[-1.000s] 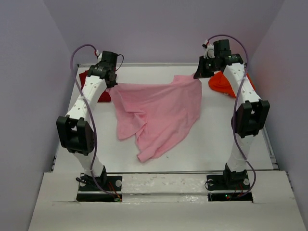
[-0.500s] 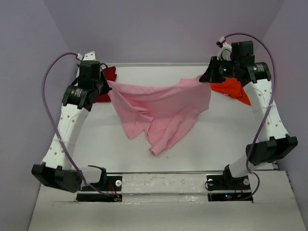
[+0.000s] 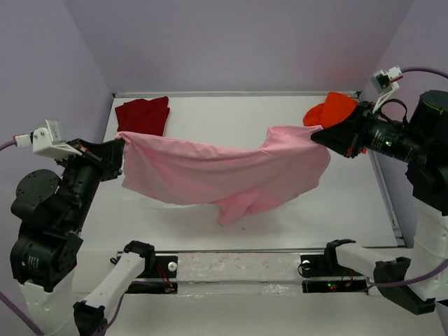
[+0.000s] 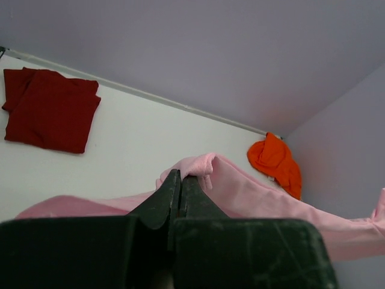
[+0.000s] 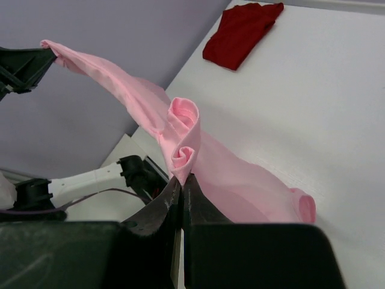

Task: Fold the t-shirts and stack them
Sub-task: Flatten out the tshirt

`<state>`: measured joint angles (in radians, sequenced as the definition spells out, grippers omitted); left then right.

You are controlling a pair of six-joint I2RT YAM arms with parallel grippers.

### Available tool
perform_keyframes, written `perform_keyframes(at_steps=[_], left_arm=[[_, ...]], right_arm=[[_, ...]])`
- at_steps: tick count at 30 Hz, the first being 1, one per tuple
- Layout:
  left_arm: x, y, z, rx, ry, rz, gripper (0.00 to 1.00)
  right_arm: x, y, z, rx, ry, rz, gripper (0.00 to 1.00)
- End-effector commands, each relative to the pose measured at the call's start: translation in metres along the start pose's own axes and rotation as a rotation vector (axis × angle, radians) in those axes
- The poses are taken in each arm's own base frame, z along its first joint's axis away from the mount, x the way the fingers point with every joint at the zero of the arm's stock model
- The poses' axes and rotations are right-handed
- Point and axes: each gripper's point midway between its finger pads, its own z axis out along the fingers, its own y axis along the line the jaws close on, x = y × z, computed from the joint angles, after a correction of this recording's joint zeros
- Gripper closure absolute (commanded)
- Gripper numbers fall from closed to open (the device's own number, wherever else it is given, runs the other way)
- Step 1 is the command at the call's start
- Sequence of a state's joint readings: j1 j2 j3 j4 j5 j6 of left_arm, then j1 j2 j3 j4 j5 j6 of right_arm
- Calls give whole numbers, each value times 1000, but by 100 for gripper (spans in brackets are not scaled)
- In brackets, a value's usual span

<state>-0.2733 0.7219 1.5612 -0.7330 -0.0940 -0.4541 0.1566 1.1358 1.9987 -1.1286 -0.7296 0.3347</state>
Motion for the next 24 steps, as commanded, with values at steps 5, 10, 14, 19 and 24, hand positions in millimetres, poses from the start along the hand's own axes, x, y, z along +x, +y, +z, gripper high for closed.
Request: perform_keyframes(at_steps=[5,10,14,19,24], left_arm=[[-29,-16,-90,112,-59,8,100],[-69,-10,-140,112,-262,-66,100],[-63,16,-146,11,-289,-154,100],[-40,25,-127,-21,-224,-156,100],[-9,31,-103,-34,-134,-132,100]], right_arm=[[-5,96,-88,-132,-210,-141,100],[-17,116,-129,-67,-399,-171,100],[-33,90,-156,120,-630,-166,100],[-35,73,-139,154,-582,-170,100],[-27,44,-118,209,-529,-134,100]])
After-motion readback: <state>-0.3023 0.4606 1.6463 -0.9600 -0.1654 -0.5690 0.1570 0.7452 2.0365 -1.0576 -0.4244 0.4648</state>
